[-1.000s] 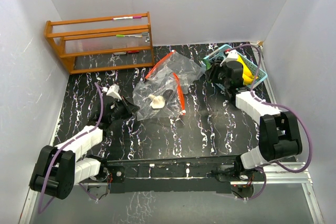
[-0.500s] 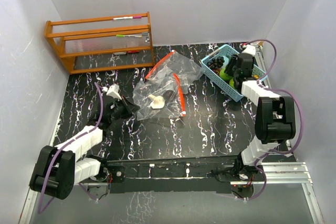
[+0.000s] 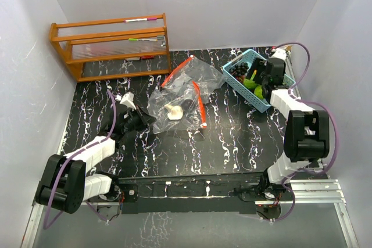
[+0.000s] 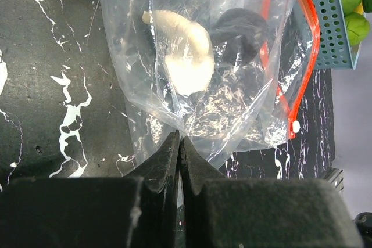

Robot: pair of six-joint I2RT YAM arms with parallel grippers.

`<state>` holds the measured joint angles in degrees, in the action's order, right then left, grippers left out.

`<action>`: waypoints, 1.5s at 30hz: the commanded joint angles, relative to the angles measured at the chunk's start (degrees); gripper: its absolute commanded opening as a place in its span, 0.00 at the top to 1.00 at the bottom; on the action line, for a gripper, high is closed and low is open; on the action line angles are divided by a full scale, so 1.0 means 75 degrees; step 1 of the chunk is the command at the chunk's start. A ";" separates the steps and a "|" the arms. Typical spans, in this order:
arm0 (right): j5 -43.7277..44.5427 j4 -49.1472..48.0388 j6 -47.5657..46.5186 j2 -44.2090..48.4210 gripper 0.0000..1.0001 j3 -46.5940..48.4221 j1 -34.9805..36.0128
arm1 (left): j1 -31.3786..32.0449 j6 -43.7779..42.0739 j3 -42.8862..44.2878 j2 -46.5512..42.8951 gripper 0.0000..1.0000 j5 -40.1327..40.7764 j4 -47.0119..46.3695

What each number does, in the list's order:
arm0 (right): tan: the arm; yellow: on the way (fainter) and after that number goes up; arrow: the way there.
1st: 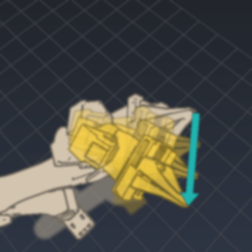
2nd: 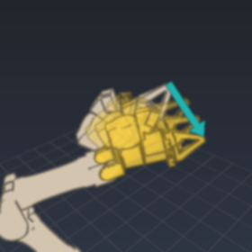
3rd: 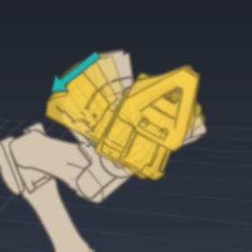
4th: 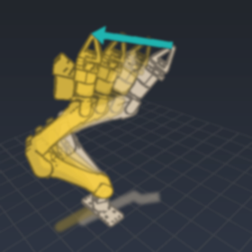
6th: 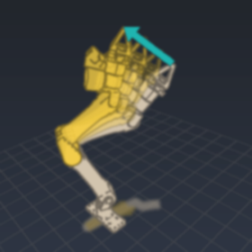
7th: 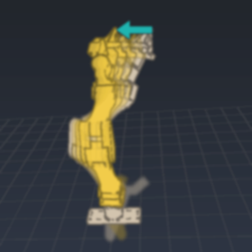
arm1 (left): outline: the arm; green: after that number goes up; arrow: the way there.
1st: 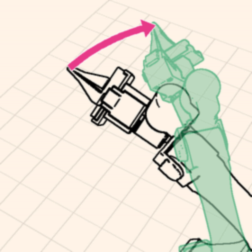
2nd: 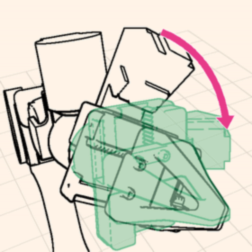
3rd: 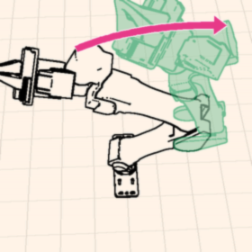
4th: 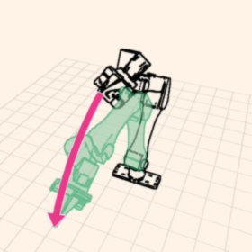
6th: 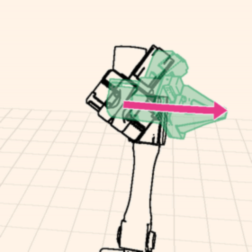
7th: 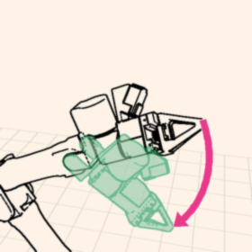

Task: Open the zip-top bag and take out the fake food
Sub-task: Place the fake vegetable in the bin, then pick up the fake vegetable from the zipper food storage bag.

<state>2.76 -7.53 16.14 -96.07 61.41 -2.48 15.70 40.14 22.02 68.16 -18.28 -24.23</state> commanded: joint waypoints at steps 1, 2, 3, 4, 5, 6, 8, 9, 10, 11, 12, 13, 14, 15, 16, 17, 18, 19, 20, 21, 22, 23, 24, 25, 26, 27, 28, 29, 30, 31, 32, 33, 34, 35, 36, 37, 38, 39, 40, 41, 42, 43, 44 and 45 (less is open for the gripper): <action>-0.0070 -0.0780 -0.0555 0.1309 0.24 -0.0558 0.0570 | -0.0033 0.0040 0.0026 -0.0076 1.00 -0.0090 -0.0268; 0.0114 -0.0858 -0.0738 0.1525 0.25 -0.0701 0.0884 | -0.0048 0.0039 0.0001 -0.0025 1.00 -0.0111 -0.0312; 0.0327 -0.0921 -0.0874 0.1694 0.27 -0.0818 0.1208 | -0.0052 0.0032 0.0015 0.0026 1.00 -0.0123 -0.0319; 0.0471 -0.1013 -0.0988 0.1885 0.31 -0.0956 0.1561 | -0.0055 0.0026 0.0027 0.0039 1.00 -0.0131 -0.0320; 0.0435 -0.1138 -0.1031 0.1962 0.34 -0.1083 0.1847 | -0.0045 0.0027 0.0037 0.0042 1.00 -0.0138 -0.0336; 0.0309 -0.1227 -0.1038 0.1989 0.38 -0.1165 0.2199 | -0.0052 0.0012 0.0071 0.0023 1.00 -0.0147 -0.0347; -0.0073 -0.1356 -0.0904 0.1859 0.44 -0.1264 0.2550 | -0.0054 -0.0033 0.0239 0.0003 1.00 -0.0181 -0.0264; -0.0302 -0.1424 -0.0815 0.1723 0.46 -0.1303 0.2672 | -0.0053 -0.0058 0.0314 -0.0005 1.00 -0.0195 -0.0211; -0.0542 -0.1491 -0.0670 0.1546 0.48 -0.1324 0.2736 | -0.0053 -0.0076 0.0400 0.0004 1.00 -0.0198 -0.0169; -0.0759 -0.1568 -0.0545 0.1346 0.50 -0.1365 0.2789 | -0.0046 -0.0094 0.0449 0.0025 1.00 -0.0183 -0.0139; -0.0954 -0.1620 -0.0415 0.1131 0.51 -0.1385 0.2824 | -0.0052 -0.0111 0.0490 0.0029 1.00 -0.0160 -0.0110; -0.1105 -0.1678 -0.0303 0.0929 0.52 -0.1396 0.2845 | -0.0049 -0.0113 0.0507 0.0029 1.00 -0.0153 -0.0085; -0.1239 -0.1741 -0.0213 0.0757 0.54 -0.1416 0.2858 | -0.0053 -0.0111 0.0503 0.0019 1.00 -0.0143 -0.0073; -0.1361 -0.1809 -0.0158 0.0616 0.55 -0.1454 0.2862 | -0.0050 -0.0099 0.0473 -0.0012 1.00 -0.0130 -0.0061; -0.1439 -0.1873 -0.0129 0.0506 0.56 -0.1476 0.2878 | -0.0047 -0.0074 0.0439 -0.0042 1.00 -0.0111 -0.0061; -0.1529 -0.1914 -0.0090 0.0391 0.57 -0.1508 0.2893 | -0.0045 -0.0059 0.0385 -0.0081 1.00 -0.0083 -0.0061; -0.1659 -0.1973 -0.0030 0.0308 0.59 -0.1543 0.2911 | -0.0043 -0.0044 0.0340 -0.0112 1.00 -0.0067 -0.0052; -0.1804 -0.2053 0.0035 0.0228 0.61 -0.1603 0.2944 | -0.0052 -0.0035 0.0299 -0.0141 1.00 -0.0051 -0.0041; -0.1940 -0.2151 0.0099 0.0166 0.61 -0.1662 0.2995 | -0.0055 -0.0032 0.0272 -0.0156 1.00 -0.0031 -0.0029; -0.2011 -0.2238 0.0149 0.0111 0.62 -0.1706 0.3081 | -0.0047 -0.0035 0.0264 -0.0146 1.00 -0.0015 -0.0022; -0.2080 -0.2330 0.0179 0.0050 0.62 -0.1736 0.3178 | -0.0052 -0.0031 0.0257 -0.0112 1.00 -0.0012 -0.0028; -0.2131 -0.2389 0.0196 -0.0009 0.62 -0.1752 0.3272 | -0.0049 -0.0032 0.0262 -0.0097 1.00 -0.0017 -0.0046; -0.2172 -0.2435 0.0220 -0.0054 0.62 -0.1764 0.3382 | -0.0054 -0.0032 0.0279 -0.0036 1.00 -0.0031 -0.0065; -0.2219 -0.2501 0.0232 -0.0089 0.62 -0.1766 0.3490 | -0.0044 -0.0032 0.0300 0.0005 1.00 -0.0053 -0.0089; -0.2265 -0.2564 0.0239 -0.0127 0.62 -0.1766 0.3592 | -0.0045 -0.0032 0.0320 0.0052 1.00 -0.0064 -0.0102; -0.2325 -0.2611 0.0243 -0.0159 0.62 -0.1747 0.3697 | -0.0043 -0.0023 0.0332 0.0077 1.00 -0.0069 -0.0119; -0.2400 -0.2660 0.0243 -0.0206 0.62 -0.1718 0.3818 | -0.0050 -0.0009 0.0343 0.0101 1.00 -0.0070 -0.0149; -0.2547 -0.2724 0.0245 -0.0270 0.62 -0.1684 0.3880 | -0.0048 0.0006 0.0345 0.0119 1.00 -0.0070 -0.0170; -0.2676 -0.2786 0.0270 -0.0346 0.62 -0.1650 0.3974 | -0.0051 0.0004 0.0345 0.0140 1.00 -0.0079 -0.0189; -0.2800 -0.2842 0.0285 -0.0426 0.62 -0.1591 0.4037 | -0.0054 0.0015 0.0335 0.0135 1.00 -0.0082 -0.0204; -0.2917 -0.2896 0.0303 -0.0473 0.62 -0.1555 0.4096 | -0.0053 0.0024 0.0328 0.0129 1.00 -0.0082 -0.0209; -0.3002 -0.2943 0.0307 -0.0590 0.62 -0.1506 0.4144 | -0.0046 0.0018 0.0322 0.0115 1.00 -0.0082 -0.0208; -0.3147 -0.2977 0.0306 -0.0739 0.62 -0.1462 0.4180 | -0.0052 0.0015 0.0316 0.0094 1.00 -0.0073 -0.0184; -0.3237 -0.3006 0.0307 -0.0808 0.62 -0.1419 0.4210 | -0.0052 0.0009 0.0300 0.0062 1.00 -0.0054 -0.0145; -0.3269 -0.3004 0.0306 -0.0869 0.61 -0.1369 0.4239 | -0.0046 0.0006 0.0279 0.0032 1.00 -0.0033 -0.0131; -0.3252 -0.3004 0.0297 -0.0912 0.60 -0.1344 0.4254 | -0.0049 -0.0002 0.0259 -0.0009 1.00 -0.0010 -0.0103; -0.3194 -0.2995 0.0265 -0.0957 0.57 -0.1319 0.4283 | -0.0045 -0.0015 0.0238 -0.0042 1.00 0.0008 -0.0088; -0.3088 -0.2900 0.0186 -0.0995 0.51 -0.1270 0.4315 | -0.0049 -0.0018 0.0220 -0.0069 1.00 0.0022 -0.0067; -0.2953 -0.2739 0.0046 -0.1026 0.44 -0.1182 0.4356 | -0.0054 -0.0026 0.0208 -0.0096 1.00 0.0034 -0.0060; -0.2808 -0.2594 -0.0093 -0.1041 0.37 -0.1126 0.4413 | -0.0056 -0.0028 0.0195 -0.0124 1.00 0.0041 -0.0045; -0.2657 -0.2490 -0.0207 -0.1058 0.30 -0.1068 0.4472 | -0.0052 -0.0030 0.0183 -0.0140 1.00 0.0036 -0.0040; -0.2594 -0.2420 -0.0286 -0.1069 0.25 -0.1009 0.4499 | -0.0049 -0.0029 0.0172 -0.0146 1.00 0.0043 -0.0039; -0.2594 -0.2398 -0.0318 -0.1082 0.21 -0.0969 0.4521 | -0.0050 -0.0028 0.0161 -0.0138 1.00 0.0036 -0.0045; -0.2620 -0.2421 -0.0326 -0.1082 0.19 -0.0953 0.4533 | -0.0053 -0.0030 0.0159 -0.0137 1.00 0.0041 -0.0053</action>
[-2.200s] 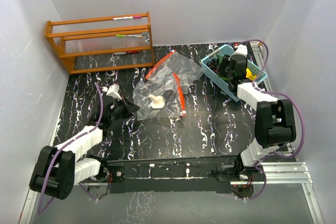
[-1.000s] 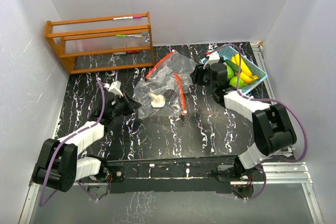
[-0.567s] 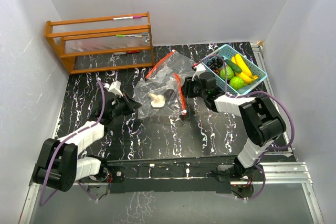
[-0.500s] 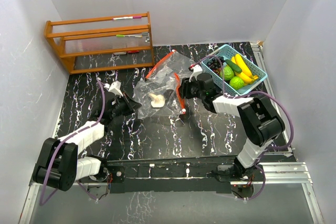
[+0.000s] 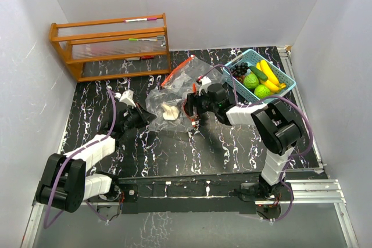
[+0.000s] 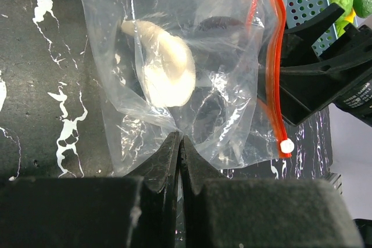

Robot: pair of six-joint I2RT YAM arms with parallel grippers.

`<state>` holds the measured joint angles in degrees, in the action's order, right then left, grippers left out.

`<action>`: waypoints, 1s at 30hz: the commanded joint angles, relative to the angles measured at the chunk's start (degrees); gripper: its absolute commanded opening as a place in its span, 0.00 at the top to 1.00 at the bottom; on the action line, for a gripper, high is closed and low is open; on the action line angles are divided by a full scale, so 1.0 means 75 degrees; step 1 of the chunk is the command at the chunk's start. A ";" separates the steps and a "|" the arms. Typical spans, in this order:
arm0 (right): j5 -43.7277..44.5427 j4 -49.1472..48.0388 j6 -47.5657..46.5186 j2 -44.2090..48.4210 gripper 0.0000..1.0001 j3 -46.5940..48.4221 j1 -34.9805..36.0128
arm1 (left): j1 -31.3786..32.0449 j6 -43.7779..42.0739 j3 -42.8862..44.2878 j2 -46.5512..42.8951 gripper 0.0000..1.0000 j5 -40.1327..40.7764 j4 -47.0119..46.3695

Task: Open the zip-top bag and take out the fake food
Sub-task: Pick up the fake vegetable from the zipper food storage bag.

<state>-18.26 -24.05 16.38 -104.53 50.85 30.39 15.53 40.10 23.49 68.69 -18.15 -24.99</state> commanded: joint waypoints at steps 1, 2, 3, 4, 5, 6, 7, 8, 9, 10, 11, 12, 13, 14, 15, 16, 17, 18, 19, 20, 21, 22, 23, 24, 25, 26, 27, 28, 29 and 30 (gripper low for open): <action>0.0135 -0.0269 -0.0361 0.0052 0.18 0.0466 0.0164 | -0.0022 -0.0026 -0.0040 -0.0199 1.00 0.0020 0.0041; 0.0108 -0.0333 -0.0365 0.0051 0.17 0.0489 0.0185 | -0.0027 -0.0017 -0.0038 -0.0194 1.00 0.0023 0.0029; 0.0087 -0.0377 -0.0368 0.0048 0.17 0.0515 0.0205 | -0.0031 -0.0015 -0.0041 -0.0179 1.00 0.0010 0.0012; 0.0055 -0.0398 -0.0375 0.0009 0.17 0.0561 0.0226 | -0.0031 -0.0014 -0.0038 -0.0174 1.00 0.0010 0.0010; 0.0037 -0.0403 -0.0381 -0.0061 0.17 0.0680 0.0249 | -0.0032 -0.0014 -0.0032 -0.0159 1.00 -0.0001 -0.0001; 0.0033 -0.0394 -0.0390 -0.0170 0.17 0.0785 0.0260 | -0.0027 -0.0019 -0.0018 -0.0152 1.00 -0.0005 0.0001; 0.0033 -0.0376 -0.0400 -0.0299 0.17 0.0897 0.0290 | -0.0021 -0.0016 -0.0006 -0.0147 1.00 -0.0013 0.0014; 0.0022 -0.0362 -0.0422 -0.0457 0.17 0.1013 0.0297 | -0.0020 -0.0022 -0.0009 -0.0145 1.00 -0.0017 0.0016; 0.0021 -0.0331 -0.0445 -0.0616 0.17 0.1139 0.0304 | -0.0024 -0.0028 0.0013 -0.0143 1.00 -0.0024 0.0025; 0.0012 -0.0314 -0.0468 -0.0774 0.17 0.1259 0.0321 | -0.0031 -0.0042 0.0026 -0.0153 1.00 -0.0034 0.0052; -0.0015 -0.0276 -0.0515 -0.0930 0.17 0.1379 0.0322 | -0.0030 -0.0043 0.0032 -0.0166 1.00 -0.0040 0.0078; -0.0025 -0.0216 -0.0547 -0.1065 0.17 0.1492 0.0343 | -0.0025 -0.0059 0.0030 -0.0191 1.00 -0.0032 0.0119; -0.0007 -0.0145 -0.0579 -0.1198 0.17 0.1594 0.0350 | -0.0025 -0.0072 0.0037 -0.0224 1.00 -0.0020 0.0156; 0.0007 -0.0027 -0.0593 -0.1299 0.17 0.1689 0.0353 | -0.0020 -0.0089 0.0033 -0.0263 1.00 -0.0003 0.0214; 0.0018 0.0033 -0.0629 -0.1372 0.18 0.1733 0.0371 | -0.0030 -0.0104 0.0027 -0.0293 1.00 0.0014 0.0253; 0.0035 0.0023 -0.0655 -0.1419 0.18 0.1733 0.0371 | -0.0031 -0.0115 0.0022 -0.0324 1.00 0.0036 0.0286; 0.0053 -0.0005 -0.0662 -0.1444 0.18 0.1728 0.0375 | -0.0030 -0.0128 0.0005 -0.0330 1.00 0.0051 0.0290; 0.0061 -0.0055 -0.0681 -0.1459 0.18 0.1718 0.0376 | -0.0025 -0.0131 -0.0004 -0.0333 1.00 0.0054 0.0296; 0.0072 -0.0092 -0.0700 -0.1455 0.18 0.1722 0.0370 | -0.0032 -0.0131 -0.0013 -0.0325 1.00 0.0061 0.0281; 0.0067 -0.0139 -0.0737 -0.1434 0.17 0.1726 0.0381 | -0.0042 -0.0109 -0.0014 -0.0303 1.00 0.0038 0.0256; 0.0053 -0.0195 -0.0792 -0.1409 0.18 0.1736 0.0382 | -0.0033 -0.0095 -0.0014 -0.0274 1.00 0.0016 0.0222; 0.0020 -0.0237 -0.0856 -0.1378 0.18 0.1764 0.0396 | -0.0029 -0.0095 -0.0014 -0.0249 1.00 0.0002 0.0187; -0.0039 -0.0279 -0.0936 -0.1351 0.17 0.1808 0.0408 | -0.0033 -0.0075 -0.0008 -0.0206 1.00 -0.0024 0.0162; -0.0092 -0.0309 -0.1041 -0.1320 0.17 0.1861 0.0427 | -0.0027 -0.0078 0.0006 -0.0189 1.00 -0.0039 0.0153; -0.0141 -0.0386 -0.1135 -0.1264 0.16 0.1906 0.0449 | -0.0032 -0.0082 0.0019 -0.0177 1.00 -0.0049 0.0156; -0.0202 -0.0485 -0.1170 -0.1227 0.14 0.1914 0.0466 | -0.0033 -0.0084 0.0037 -0.0187 1.00 -0.0052 0.0170; -0.0257 -0.0593 -0.1159 -0.1191 0.10 0.1930 0.0478 | -0.0032 -0.0093 0.0043 -0.0198 1.00 -0.0046 0.0179; -0.0314 -0.0675 -0.1144 -0.1172 0.06 0.1961 0.0490 | -0.0037 -0.0089 0.0044 -0.0213 1.00 -0.0027 0.0205; -0.0337 -0.0757 -0.1136 -0.1174 0.04 0.1993 0.0510 | -0.0029 -0.0100 0.0034 -0.0235 1.00 -0.0013 0.0223; -0.0326 -0.0795 -0.1122 -0.1204 0.03 0.2063 0.0533 | -0.0039 -0.0094 0.0031 -0.0239 1.00 -0.0002 0.0226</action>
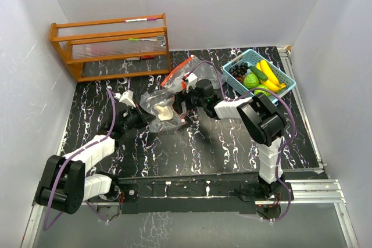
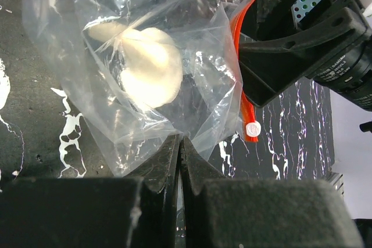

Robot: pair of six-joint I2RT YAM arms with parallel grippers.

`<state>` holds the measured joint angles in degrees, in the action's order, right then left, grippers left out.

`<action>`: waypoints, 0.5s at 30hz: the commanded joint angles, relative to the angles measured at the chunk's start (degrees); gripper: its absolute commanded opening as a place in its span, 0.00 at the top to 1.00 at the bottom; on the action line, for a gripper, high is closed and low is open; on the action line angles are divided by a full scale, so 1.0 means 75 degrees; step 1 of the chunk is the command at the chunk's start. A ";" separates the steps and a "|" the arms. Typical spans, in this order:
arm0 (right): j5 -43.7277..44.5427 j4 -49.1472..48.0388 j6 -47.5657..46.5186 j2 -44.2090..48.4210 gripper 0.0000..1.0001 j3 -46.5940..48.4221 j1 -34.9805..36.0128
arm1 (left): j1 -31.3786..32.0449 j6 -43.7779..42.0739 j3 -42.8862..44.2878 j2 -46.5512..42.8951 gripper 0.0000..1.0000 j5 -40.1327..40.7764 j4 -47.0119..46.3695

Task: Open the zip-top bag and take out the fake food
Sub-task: Pick up the fake vegetable from the zipper food storage bag.

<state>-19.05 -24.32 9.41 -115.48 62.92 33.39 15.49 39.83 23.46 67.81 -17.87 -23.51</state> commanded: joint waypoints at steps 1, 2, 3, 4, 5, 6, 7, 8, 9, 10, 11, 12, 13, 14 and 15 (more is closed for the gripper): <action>-0.0215 -0.0734 -0.0187 0.0186 0.02 0.0571 0.0149 | -0.0027 -0.0061 0.0013 -0.0123 1.00 -0.0049 0.0020; -0.0214 -0.0681 -0.0176 0.0115 0.02 0.0675 0.0159 | -0.0027 -0.0036 -0.0001 -0.0124 1.00 -0.0060 0.0009; -0.0205 -0.0589 -0.0176 0.0027 0.02 0.0794 0.0172 | -0.0029 -0.0038 -0.0007 -0.0129 1.00 -0.0085 0.0012; -0.0203 -0.0528 -0.0185 -0.0078 0.02 0.0918 0.0177 | -0.0035 -0.0033 -0.0011 -0.0143 1.00 -0.0090 0.0025; -0.0202 -0.0473 -0.0194 -0.0178 0.02 0.1009 0.0186 | -0.0027 -0.0031 -0.0020 -0.0164 1.00 -0.0090 0.0023; -0.0202 -0.0463 -0.0195 -0.0287 0.02 0.1083 0.0189 | -0.0035 -0.0037 -0.0039 -0.0189 1.00 -0.0074 0.0034; -0.0211 -0.0477 -0.0196 -0.0385 0.02 0.1145 0.0180 | -0.0028 -0.0032 -0.0045 -0.0212 1.00 -0.0053 0.0059; -0.0214 -0.0500 -0.0188 -0.0475 0.02 0.1201 0.0188 | -0.0026 -0.0037 -0.0046 -0.0222 1.00 -0.0043 0.0055; -0.0233 -0.0507 -0.0160 -0.0588 0.03 0.1274 0.0189 | -0.0036 -0.0035 -0.0046 -0.0228 1.00 -0.0054 0.0053; -0.0262 -0.0505 -0.0120 -0.0728 0.04 0.1365 0.0189 | -0.0027 -0.0032 -0.0057 -0.0223 1.00 -0.0055 0.0044; -0.0339 -0.0447 -0.0089 -0.0886 0.05 0.1520 0.0180 | -0.0024 -0.0015 -0.0064 -0.0218 1.00 -0.0064 0.0025; -0.0423 -0.0390 -0.0069 -0.1037 0.06 0.1659 0.0188 | -0.0028 -0.0006 -0.0075 -0.0203 1.00 -0.0075 -0.0001; -0.0523 -0.0380 -0.0011 -0.1153 0.08 0.1778 0.0189 | -0.0035 -0.0003 -0.0072 -0.0205 1.00 -0.0088 -0.0010; -0.0606 -0.0375 0.0063 -0.1233 0.12 0.1853 0.0177 | -0.0025 -0.0003 -0.0066 -0.0219 1.00 -0.0093 0.0012; -0.0705 -0.0386 0.0114 -0.1268 0.15 0.1877 0.0186 | -0.0029 -0.0009 -0.0059 -0.0258 1.00 -0.0086 0.0052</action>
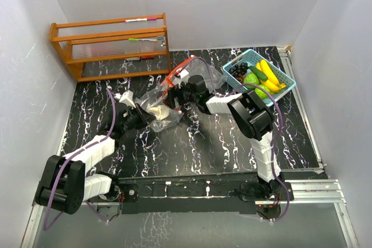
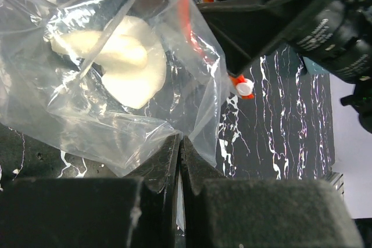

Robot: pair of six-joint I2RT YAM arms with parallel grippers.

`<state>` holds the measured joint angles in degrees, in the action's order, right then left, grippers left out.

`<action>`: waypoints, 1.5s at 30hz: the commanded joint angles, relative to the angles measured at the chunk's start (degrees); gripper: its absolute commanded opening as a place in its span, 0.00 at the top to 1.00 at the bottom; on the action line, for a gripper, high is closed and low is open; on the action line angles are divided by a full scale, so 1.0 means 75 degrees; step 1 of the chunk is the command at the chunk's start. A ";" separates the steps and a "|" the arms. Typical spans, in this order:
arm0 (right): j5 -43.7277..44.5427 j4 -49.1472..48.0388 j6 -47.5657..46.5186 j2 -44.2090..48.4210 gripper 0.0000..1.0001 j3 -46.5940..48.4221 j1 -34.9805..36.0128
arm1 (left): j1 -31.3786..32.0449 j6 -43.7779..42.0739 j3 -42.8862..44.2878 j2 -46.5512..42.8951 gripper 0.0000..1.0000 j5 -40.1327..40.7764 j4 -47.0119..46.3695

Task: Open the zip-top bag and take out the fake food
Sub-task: Pick up the fake vegetable from the zipper food storage bag.

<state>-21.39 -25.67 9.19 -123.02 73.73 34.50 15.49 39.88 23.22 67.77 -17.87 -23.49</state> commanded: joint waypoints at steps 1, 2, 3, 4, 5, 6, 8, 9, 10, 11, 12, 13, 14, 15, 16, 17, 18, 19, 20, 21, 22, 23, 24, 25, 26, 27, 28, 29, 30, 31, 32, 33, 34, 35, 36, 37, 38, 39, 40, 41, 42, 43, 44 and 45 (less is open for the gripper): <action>-0.0484 -0.0234 0.0200 -0.0241 0.18 0.0395 0.0040 | -0.0026 -0.0044 -0.0025 -0.0296 1.00 -0.0062 0.0095; -0.0557 -0.0295 0.0258 -0.0172 0.24 0.0306 0.0040 | -0.0027 -0.0077 -0.0032 -0.0348 1.00 -0.0012 0.0160; -0.0604 -0.0377 0.0313 -0.0073 0.30 0.0180 0.0040 | -0.0026 -0.0114 -0.0034 -0.0387 1.00 0.0043 0.0235; -0.0632 -0.0471 0.0366 0.0052 0.37 0.0036 0.0035 | -0.0029 -0.0149 -0.0037 -0.0408 1.00 0.0095 0.0282; -0.0639 -0.0568 0.0386 0.0160 0.46 -0.0091 0.0032 | -0.0026 -0.0165 -0.0058 -0.0413 1.00 0.0132 0.0295; -0.0640 -0.0622 0.0391 0.0244 0.58 -0.0175 0.0035 | -0.0035 -0.0163 -0.0080 -0.0390 1.00 0.0143 0.0262; -0.0656 -0.0573 0.0381 0.0335 0.76 -0.0235 0.0024 | -0.0038 -0.0102 -0.0135 -0.0309 1.00 0.0107 0.0124; -0.0682 -0.0563 0.0385 0.0415 0.82 -0.0278 0.0028 | -0.0042 -0.0064 -0.0158 -0.0262 1.00 0.0074 0.0059; -0.0701 -0.0568 0.0404 0.0464 0.85 -0.0340 0.0027 | -0.0039 -0.0024 -0.0174 -0.0224 1.00 0.0055 -0.0010; -0.0717 -0.0597 0.0445 0.0590 0.86 -0.0436 0.0029 | -0.0042 -0.0005 -0.0194 -0.0191 1.00 0.0057 -0.0055; -0.0763 -0.0641 0.0498 0.0707 0.87 -0.0536 0.0029 | -0.0046 0.0008 -0.0192 -0.0178 1.00 0.0095 -0.0060; -0.0823 -0.0682 0.0540 0.0828 0.87 -0.0652 0.0023 | -0.0040 0.0012 -0.0194 -0.0171 1.00 0.0157 -0.0041; -0.0871 -0.0710 0.0568 0.0969 0.87 -0.0797 0.0028 | -0.0044 -0.0004 -0.0191 -0.0165 1.00 0.0237 -0.0034; -0.0908 -0.0759 0.0622 0.1122 0.87 -0.0962 0.0029 | -0.0040 -0.0008 -0.0190 -0.0149 1.00 0.0298 -0.0039; -0.0933 -0.0812 0.0659 0.1289 0.88 -0.1163 0.0029 | -0.0048 -0.0008 -0.0181 -0.0124 1.00 0.0342 -0.0054; -0.0938 -0.0858 0.0683 0.1463 0.88 -0.1374 0.0029 | -0.0048 -0.0008 -0.0158 -0.0085 1.00 0.0378 -0.0065; -0.0915 -0.0884 0.0714 0.1645 0.89 -0.1589 0.0029 | -0.0058 -0.0013 -0.0129 -0.0042 1.00 0.0403 -0.0075; -0.0871 -0.0905 0.0725 0.1846 0.89 -0.1820 0.0029 | -0.0055 -0.0013 -0.0105 -0.0003 1.00 0.0433 -0.0089; -0.0820 -0.0922 0.0732 0.2040 0.90 -0.2117 0.0026 | -0.0053 -0.0016 -0.0081 0.0048 1.00 0.0451 -0.0114; -0.0770 -0.0916 0.0749 0.2257 0.91 -0.2325 0.0027 | -0.0058 -0.0018 -0.0049 0.0093 1.00 0.0518 -0.0096; -0.0739 -0.0908 0.0765 0.2474 0.91 -0.2540 0.0029 | -0.0050 -0.0023 -0.0008 0.0128 1.00 0.0582 -0.0073; -0.0730 -0.0876 0.0761 0.2679 0.91 -0.2722 0.0029 | -0.0062 -0.0037 0.0029 0.0153 1.00 0.0638 -0.0052; -0.0734 -0.0843 0.0772 0.2906 0.91 -0.2899 0.0029 | -0.0065 -0.0052 0.0075 0.0181 1.00 0.0698 -0.0007; -0.0731 -0.0813 0.0778 0.3143 0.91 -0.3077 0.0029 | -0.0078 -0.0058 0.0130 0.0207 1.00 0.0764 0.0036; -0.0735 -0.0808 0.0783 0.3393 0.91 -0.3236 0.0027 | -0.0079 -0.0082 0.0166 0.0216 1.00 0.0819 0.0071; -0.0705 -0.0808 0.0789 0.3566 0.91 -0.3372 0.0027 | -0.0084 -0.0098 0.0218 0.0236 1.00 0.0877 0.0092; -0.0590 -0.0808 0.0775 0.3685 0.91 -0.3465 0.0023 | -0.0099 -0.0116 0.0258 0.0266 1.00 0.0927 0.0104; -0.0406 -0.0808 0.0763 0.3764 0.91 -0.3507 0.0028 | -0.0107 -0.0124 0.0288 0.0304 1.00 0.0980 0.0122; -0.0195 -0.0799 0.0756 0.3775 0.90 -0.3493 0.0014 | -0.0125 -0.0145 0.0325 0.0366 1.00 0.1040 0.0155; 0.0016 -0.0771 0.0795 0.3737 0.90 -0.3426 -0.0020 | -0.0149 -0.0168 0.0371 0.0442 1.00 0.1131 0.0230; 0.0175 -0.0718 0.0868 0.3637 0.89 -0.3294 -0.0074 | -0.0161 -0.0172 0.0421 0.0563 1.00 0.1269 0.0300; 0.0208 -0.0679 0.0976 0.3500 0.87 -0.3146 -0.0150 | -0.0199 -0.0172 0.0466 0.0719 1.00 0.1397 0.0352; 0.0214 -0.0644 0.1108 0.3254 0.86 -0.2949 -0.0228 | -0.0251 -0.0173 0.0487 0.0907 1.00 0.1486 0.0383; 0.0215 -0.0632 0.1253 0.3134 0.84 -0.2783 -0.0290 | -0.0319 -0.0168 0.0514 0.1118 1.00 0.1545 0.0378; 0.0243 -0.0641 0.1389 0.2835 0.83 -0.2609 -0.0361 | -0.0371 -0.0178 0.0548 0.1299 1.00 0.1594 0.0367; 0.0358 -0.0649 0.1523 0.2660 0.80 -0.2461 -0.0418 | -0.0409 -0.0207 0.0583 0.1472 1.00 0.1638 0.0356; 0.0488 -0.0690 0.1699 0.2505 0.76 -0.2352 -0.0483 | -0.0455 -0.0224 0.0649 0.1688 1.00 0.1684 0.0379; 0.0656 -0.0723 0.1884 0.2361 0.74 -0.2253 -0.0552 | -0.0492 -0.0240 0.0704 0.1839 1.00 0.1717 0.0404; 0.0731 -0.0810 0.2067 0.2191 0.74 -0.2169 -0.0627 | -0.0522 -0.0248 0.0755 0.1961 1.00 0.1716 0.0422; 0.0684 -0.0952 0.2164 0.2021 0.74 -0.2055 -0.0732 | -0.0539 -0.0254 0.0786 0.2058 1.00 0.1646 0.0409; 0.0634 -0.1006 0.2263 0.1830 0.74 -0.1929 -0.0778 | -0.0551 -0.0246 0.0820 0.2117 1.00 0.1593 0.0377; 0.0573 -0.1023 0.2320 0.1657 0.75 -0.1786 -0.0800 | -0.0566 -0.0229 0.0822 0.2142 1.00 0.1535 0.0317; 0.0503 -0.1019 0.2344 0.1499 0.76 -0.1655 -0.0803 | -0.0566 -0.0207 0.0826 0.2135 1.00 0.1487 0.0273; 0.0433 -0.1039 0.2414 0.1364 0.79 -0.1564 -0.0803 | -0.0565 -0.0199 0.0848 0.2124 1.00 0.1453 0.0271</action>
<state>-18.37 -29.04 23.66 -109.89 57.41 29.10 11.70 39.00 27.62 84.16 -7.22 -21.80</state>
